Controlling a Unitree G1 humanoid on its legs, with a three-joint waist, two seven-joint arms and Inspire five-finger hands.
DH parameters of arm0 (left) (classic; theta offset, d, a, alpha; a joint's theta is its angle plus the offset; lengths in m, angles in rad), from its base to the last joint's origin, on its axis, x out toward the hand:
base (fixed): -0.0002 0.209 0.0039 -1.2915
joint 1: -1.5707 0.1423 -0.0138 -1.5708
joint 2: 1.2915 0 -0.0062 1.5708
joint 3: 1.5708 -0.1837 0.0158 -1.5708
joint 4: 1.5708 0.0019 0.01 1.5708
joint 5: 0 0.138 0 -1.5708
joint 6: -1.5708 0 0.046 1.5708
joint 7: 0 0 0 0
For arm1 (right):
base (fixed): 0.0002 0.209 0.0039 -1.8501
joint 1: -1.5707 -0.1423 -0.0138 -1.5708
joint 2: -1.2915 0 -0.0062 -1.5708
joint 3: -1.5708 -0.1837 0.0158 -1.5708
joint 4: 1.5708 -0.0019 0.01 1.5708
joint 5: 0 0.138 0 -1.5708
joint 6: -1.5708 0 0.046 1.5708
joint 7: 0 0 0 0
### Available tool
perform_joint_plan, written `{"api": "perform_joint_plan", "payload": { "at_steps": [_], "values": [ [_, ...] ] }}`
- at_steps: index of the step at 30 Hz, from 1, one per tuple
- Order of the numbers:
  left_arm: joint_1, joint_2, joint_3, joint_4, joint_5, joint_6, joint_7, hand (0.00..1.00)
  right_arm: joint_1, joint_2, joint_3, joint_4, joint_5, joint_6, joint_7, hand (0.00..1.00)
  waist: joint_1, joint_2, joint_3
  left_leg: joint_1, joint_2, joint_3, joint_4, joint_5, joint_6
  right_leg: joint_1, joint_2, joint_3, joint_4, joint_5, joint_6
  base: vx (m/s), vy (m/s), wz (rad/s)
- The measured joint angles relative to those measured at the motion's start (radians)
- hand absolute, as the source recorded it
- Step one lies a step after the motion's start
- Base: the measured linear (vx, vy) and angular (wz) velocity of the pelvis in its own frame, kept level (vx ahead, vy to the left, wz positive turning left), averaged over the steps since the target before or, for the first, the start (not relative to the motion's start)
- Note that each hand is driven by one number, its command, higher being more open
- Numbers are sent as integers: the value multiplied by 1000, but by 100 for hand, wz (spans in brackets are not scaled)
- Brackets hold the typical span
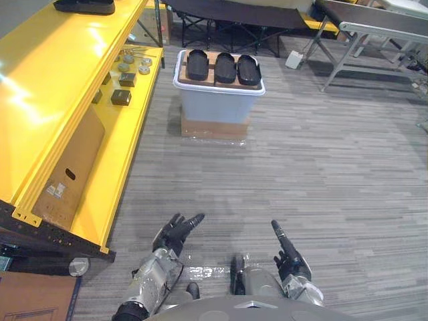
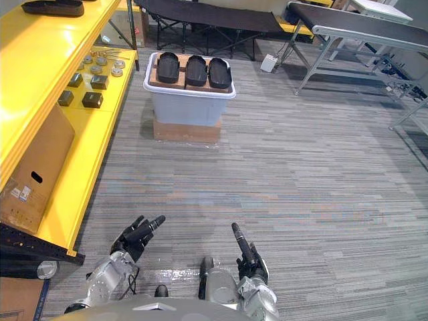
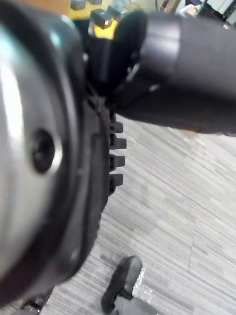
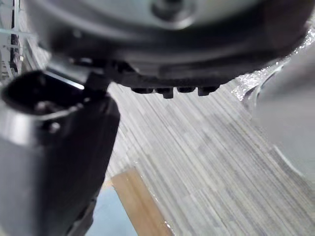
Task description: Walk over and take three plastic housings, then place them on the shelf
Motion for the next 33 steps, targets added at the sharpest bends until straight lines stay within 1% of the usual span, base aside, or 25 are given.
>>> {"api": "perform_joint_plan", "payload": {
  "at_steps": [4, 5, 6, 7, 8, 9, 10, 11, 13, 15, 16, 18, 19, 20, 21, 22, 23, 24, 25, 26, 27, 28, 30, 32, 33],
  "values": [
    [37, -1, 16, 3, -4, 8, 23, 100, -2, 0, 25, -5, -11, 0, 33, 100, 8, -14, -7, 28, 22, 20, 99, -133, -40, 17, 10, 0, 12, 24, -47, 258, -147, -19],
    [40, -6, 16, 3, -8, 8, 37, 100, -7, -1, 30, -5, -14, 0, 34, 100, 13, -8, -12, 21, 49, 27, 148, -187, -65, 22, 29, -5, 45, 2, -81, 453, -288, -24],
    [49, -13, 17, 10, -12, 8, 48, 100, -10, -15, 41, -6, -19, 2, 33, 100, 13, 16, -28, 19, 98, 37, 187, -233, -99, 30, 68, -20, 55, -3, -90, 433, -262, -19],
    [58, -16, 20, 15, -14, 7, 50, 100, -10, -21, 46, -5, -19, 2, 32, 100, 13, 18, -48, 14, 122, 38, 225, -245, -116, 41, 85, -32, 47, -3, -89, 460, -246, -5],
    [60, -26, 42, 35, -33, 5, 53, 100, -17, -22, 50, -6, -19, 2, 25, 100, 9, 22, -53, -72, 155, 40, 424, -255, -145, 54, 109, -42, 41, 26, -135, 372, -207, 7],
    [50, -38, 58, 44, -47, 5, 56, 100, -20, -27, 50, -6, -18, 2, 24, 100, 6, 24, -52, -133, 180, 42, 563, -242, -158, 71, 121, -42, 29, 36, -150, 470, -257, 6],
    [61, -75, 86, 50, -50, 5, 57, 100, -24, -43, 57, -12, -19, 2, 24, 100, 9, 51, -38, -255, 242, 45, 843, -180, -170, 138, 156, -41, -12, 43, -181, 507, -244, -15],
    [63, -103, 104, 45, -48, 6, 58, 100, -27, -56, 56, -13, -37, 2, 24, 100, 22, 74, -29, -321, 261, 44, 959, -187, -168, 198, 177, -30, -41, 32, -203, 626, -240, -39],
    [51, -113, 117, 45, -50, 0, 54, 100, -43, -64, 54, -8, -62, 3, 26, 100, 48, 66, -19, -369, 225, 58, 885, -210, -171, 267, 169, 7, -66, 16, -209, 512, -140, -57],
    [47, -122, 124, 40, -49, -8, 37, 100, -86, -60, 55, -19, -86, 2, 28, 100, 53, 58, -3, -407, 144, 60, 611, -191, -164, 334, 136, 61, -89, -11, -184, 505, -43, -72],
    [48, -127, 123, 36, -49, -13, 35, 100, -94, -61, 55, -24, -86, 2, 28, 100, 53, 60, 0, -422, 127, 54, 541, -167, -162, 343, 129, 69, -89, -20, -179, 418, 33, -61],
    [48, -145, 123, 23, -50, -29, 28, 100, -97, -66, 60, -44, -85, 2, 26, 100, 54, 70, 13, -453, 81, 8, 297, -31, -167, 396, 118, 88, -92, -74, -158, 335, 93, -32],
    [48, -152, 122, 21, -50, -29, 27, 100, -92, -76, 61, -46, -85, 1, 25, 100, 54, 84, 17, -452, 84, -9, 239, 10, -178, 416, 128, 92, -94, -89, -154, 326, 158, -23],
    [49, -157, 121, 15, -50, -29, 24, 100, -77, -89, 72, -46, -84, 1, 23, 100, 56, 112, 16, -457, 106, -26, 200, 66, -173, 457, 154, 102, -91, -133, -152, 334, 217, -23],
    [55, -151, 122, 17, -50, -29, 21, 100, -60, -89, 93, -45, -81, 3, 21, 100, 60, 118, 12, -453, 117, -33, 226, 178, -123, 481, 163, 118, -63, -184, -143, 342, 238, -24],
    [58, -149, 122, 14, -50, -30, 21, 100, -55, -83, 101, -45, -80, 4, 19, 100, 61, 106, 6, -445, 106, -27, 228, 214, -92, 484, 149, 123, -41, -212, -139, 382, 224, -8],
    [55, -122, 123, 13, -50, -32, 22, 100, -51, -68, 111, -46, -80, 4, 19, 100, 60, 44, 3, -444, 59, -7, 234, 204, -60, 474, 101, 123, -5, -258, -131, 474, 171, 4],
    [40, -104, 122, 17, -49, -33, 25, 100, -56, -67, 121, -46, -81, 4, 21, 100, 67, 5, -4, -454, 19, 2, 239, 179, -32, 447, 63, 121, 52, -281, -120, 485, 145, 8],
    [32, -107, 122, 20, -47, -31, 34, 100, -60, -71, 121, -43, -81, 4, 21, 100, 68, 2, -3, -453, 11, 4, 239, 171, -22, 421, 55, 124, 111, -285, -114, 414, 110, 5],
    [22, -109, 122, 29, -45, -30, 45, 100, -68, -72, 122, -36, -80, 4, 22, 100, 68, 3, -2, -425, -3, 6, 215, 155, -10, 334, 39, 119, 306, -269, -78, 419, 145, 10],
    [19, -104, 118, 41, -44, -29, 46, 100, -66, -68, 131, -31, -79, 4, 23, 100, 65, -2, 3, -362, -21, 1, 170, 146, 2, 243, 5, 98, 528, -210, 29, 414, 150, 13],
    [21, -102, 112, 42, -43, -30, 47, 100, -65, -67, 139, -25, -79, 4, 26, 100, 61, -7, 5, -325, -30, 1, 147, 143, 7, 211, -13, 95, 620, -196, 60, 510, 171, 20],
    [25, -85, 91, 45, -41, -30, 64, 100, -57, -54, 144, -9, -83, 5, 30, 100, 54, 9, 8, -214, -40, -22, 133, 94, 16, 153, -52, 25, 701, -250, -20, 412, 114, 23],
    [12, -77, 92, 45, -41, -30, 71, 100, -54, -51, 159, -9, -83, 3, 29, 100, 48, 25, 7, -173, -35, -61, 137, 67, 22, 115, -52, -11, 575, -273, -47, 375, 32, 50],
    [0, -77, 91, 45, -41, -29, 76, 100, -50, -53, 155, -9, -83, 4, 29, 100, 45, 39, 4, -162, -23, -90, 137, 52, 18, 83, -42, -3, 453, -270, -43, 358, -28, 70]
  ]
}}
